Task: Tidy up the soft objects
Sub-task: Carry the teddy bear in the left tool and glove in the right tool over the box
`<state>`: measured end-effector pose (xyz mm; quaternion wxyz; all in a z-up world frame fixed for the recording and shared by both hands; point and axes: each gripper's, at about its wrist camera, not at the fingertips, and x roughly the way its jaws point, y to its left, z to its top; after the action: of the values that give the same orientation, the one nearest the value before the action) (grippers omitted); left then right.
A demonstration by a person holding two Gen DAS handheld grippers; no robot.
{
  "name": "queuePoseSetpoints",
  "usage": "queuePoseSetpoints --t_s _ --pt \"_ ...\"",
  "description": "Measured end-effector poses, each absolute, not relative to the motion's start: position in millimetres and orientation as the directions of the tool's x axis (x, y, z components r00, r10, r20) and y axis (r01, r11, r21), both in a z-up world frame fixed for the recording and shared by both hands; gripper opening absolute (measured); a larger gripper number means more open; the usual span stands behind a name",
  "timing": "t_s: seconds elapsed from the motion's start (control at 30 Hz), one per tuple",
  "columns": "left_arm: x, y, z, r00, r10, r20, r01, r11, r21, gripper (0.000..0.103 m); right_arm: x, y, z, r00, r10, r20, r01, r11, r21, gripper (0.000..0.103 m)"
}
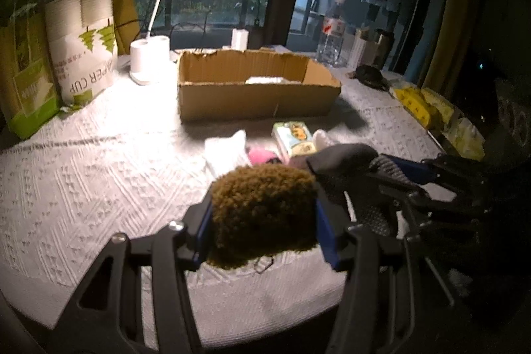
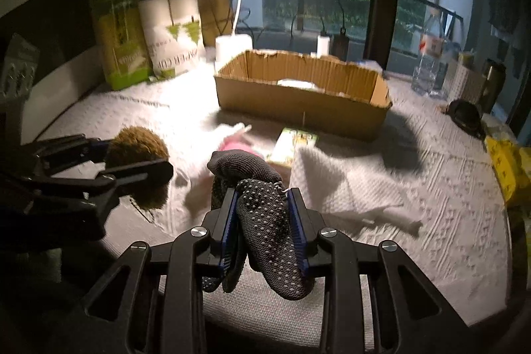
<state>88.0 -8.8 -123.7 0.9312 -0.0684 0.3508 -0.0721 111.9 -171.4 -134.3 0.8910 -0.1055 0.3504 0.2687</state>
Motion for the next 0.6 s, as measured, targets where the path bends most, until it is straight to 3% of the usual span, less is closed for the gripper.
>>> queuePoseSetpoints --t_s 0.6 --pt "107.5 -5.0 -87.9 0.801 -0.168 -0.575 0.095 0.983 -0.155 0.053 127.6 -178.8 -89.7 0.663 0.448 -0.600 -0.553 0.833 0.010 0.032"
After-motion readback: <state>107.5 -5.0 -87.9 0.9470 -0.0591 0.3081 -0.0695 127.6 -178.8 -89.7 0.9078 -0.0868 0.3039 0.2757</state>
